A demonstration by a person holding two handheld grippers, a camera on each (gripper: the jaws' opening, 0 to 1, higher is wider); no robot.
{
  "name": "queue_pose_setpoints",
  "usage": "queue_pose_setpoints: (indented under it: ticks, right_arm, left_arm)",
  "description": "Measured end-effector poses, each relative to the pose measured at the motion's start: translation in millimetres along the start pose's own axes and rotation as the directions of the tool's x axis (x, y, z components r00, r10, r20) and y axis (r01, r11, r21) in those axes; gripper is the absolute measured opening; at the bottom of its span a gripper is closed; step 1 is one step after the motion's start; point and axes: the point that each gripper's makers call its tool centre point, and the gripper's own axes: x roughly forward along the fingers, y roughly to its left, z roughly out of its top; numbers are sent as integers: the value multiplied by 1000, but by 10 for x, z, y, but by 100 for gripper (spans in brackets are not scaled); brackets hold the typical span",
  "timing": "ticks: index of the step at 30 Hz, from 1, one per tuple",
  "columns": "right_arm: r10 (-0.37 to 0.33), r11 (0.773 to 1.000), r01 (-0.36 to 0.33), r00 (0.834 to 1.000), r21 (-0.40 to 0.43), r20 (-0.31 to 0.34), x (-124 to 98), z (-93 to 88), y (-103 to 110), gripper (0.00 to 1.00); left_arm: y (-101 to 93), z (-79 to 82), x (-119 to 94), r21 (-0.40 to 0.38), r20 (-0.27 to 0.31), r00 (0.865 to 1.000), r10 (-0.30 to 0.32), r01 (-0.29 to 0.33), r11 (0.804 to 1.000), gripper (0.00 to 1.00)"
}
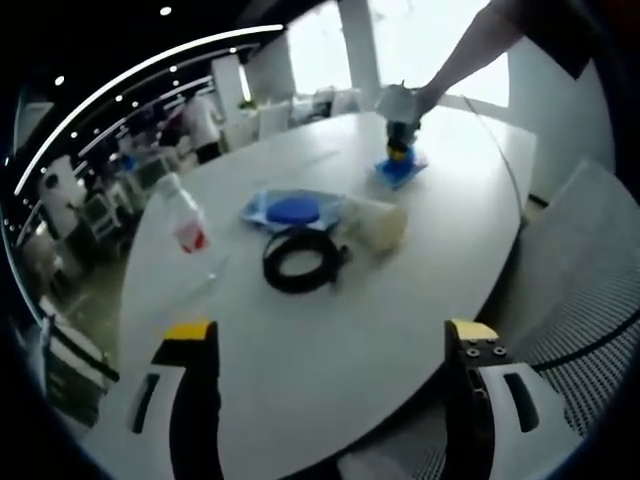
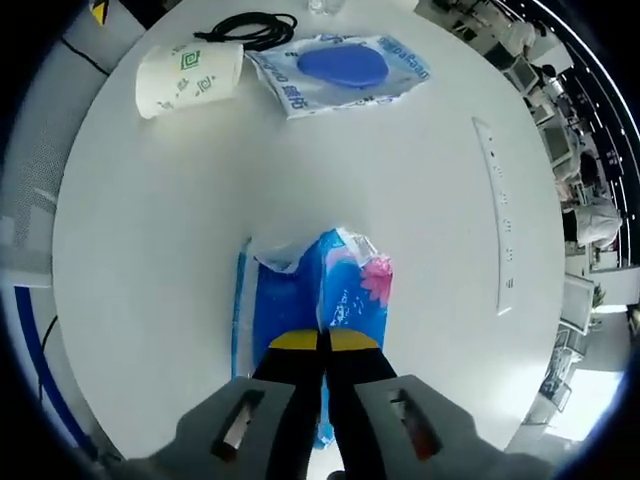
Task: Arrange the tabletop items into an orderly group along one side of the table until the central work area is clear of visible clutter.
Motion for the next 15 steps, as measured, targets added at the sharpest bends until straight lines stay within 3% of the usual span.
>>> queue_pose_setpoints:
  ticks: [15]
  right_arm:
    - [-21,999,22,1000,41,-19,51,-145,-122,0]
  left_arm:
    - [-28,40,73,-3,-6,1000,-3,2,1000,89]
